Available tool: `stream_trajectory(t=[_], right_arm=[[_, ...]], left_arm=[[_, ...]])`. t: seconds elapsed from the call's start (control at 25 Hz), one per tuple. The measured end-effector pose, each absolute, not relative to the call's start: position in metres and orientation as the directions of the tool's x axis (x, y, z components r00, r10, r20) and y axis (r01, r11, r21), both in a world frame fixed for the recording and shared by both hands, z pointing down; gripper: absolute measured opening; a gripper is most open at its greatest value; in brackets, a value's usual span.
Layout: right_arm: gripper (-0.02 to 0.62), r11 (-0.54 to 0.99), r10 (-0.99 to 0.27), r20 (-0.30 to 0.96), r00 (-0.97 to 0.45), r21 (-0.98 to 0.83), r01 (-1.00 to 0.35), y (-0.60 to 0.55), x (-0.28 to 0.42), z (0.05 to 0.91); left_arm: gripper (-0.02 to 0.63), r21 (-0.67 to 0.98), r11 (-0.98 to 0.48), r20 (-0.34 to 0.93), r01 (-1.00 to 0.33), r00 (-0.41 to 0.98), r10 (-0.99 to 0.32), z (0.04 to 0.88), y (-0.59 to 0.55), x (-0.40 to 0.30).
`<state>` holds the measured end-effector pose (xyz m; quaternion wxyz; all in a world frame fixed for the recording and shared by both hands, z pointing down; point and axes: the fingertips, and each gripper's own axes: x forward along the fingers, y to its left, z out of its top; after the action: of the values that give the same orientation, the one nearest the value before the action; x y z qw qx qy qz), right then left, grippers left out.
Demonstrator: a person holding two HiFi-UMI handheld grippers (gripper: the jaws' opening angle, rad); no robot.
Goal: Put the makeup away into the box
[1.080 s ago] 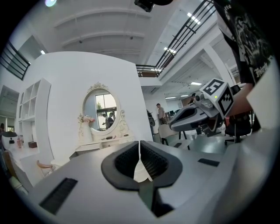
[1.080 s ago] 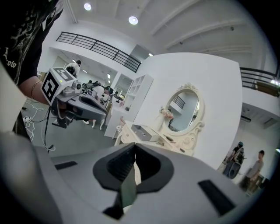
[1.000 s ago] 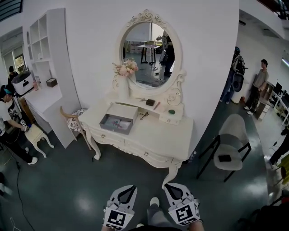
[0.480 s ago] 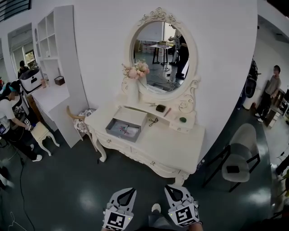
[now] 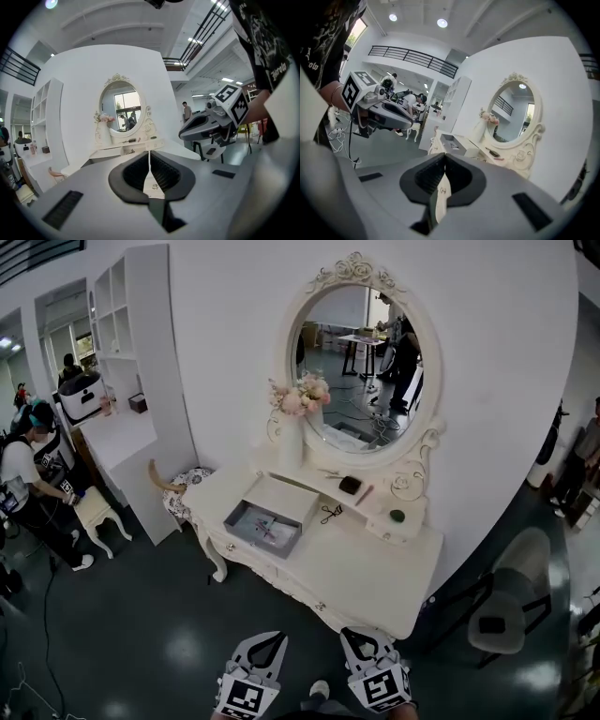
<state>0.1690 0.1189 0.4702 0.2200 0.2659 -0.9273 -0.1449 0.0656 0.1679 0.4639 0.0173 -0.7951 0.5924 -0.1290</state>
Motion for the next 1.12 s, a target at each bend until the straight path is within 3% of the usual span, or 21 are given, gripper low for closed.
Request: stream_trajectory(t=[1.12], right_arm=[[0.011,0.879,-0.445,0.343,-0.827,0.345,-0.33,0.003,0.188,0.486]], left_arm=[[0.023,-0.172,-0.2,0.207,-0.965,0.163,-0.965,0.47,0.06,0.095]])
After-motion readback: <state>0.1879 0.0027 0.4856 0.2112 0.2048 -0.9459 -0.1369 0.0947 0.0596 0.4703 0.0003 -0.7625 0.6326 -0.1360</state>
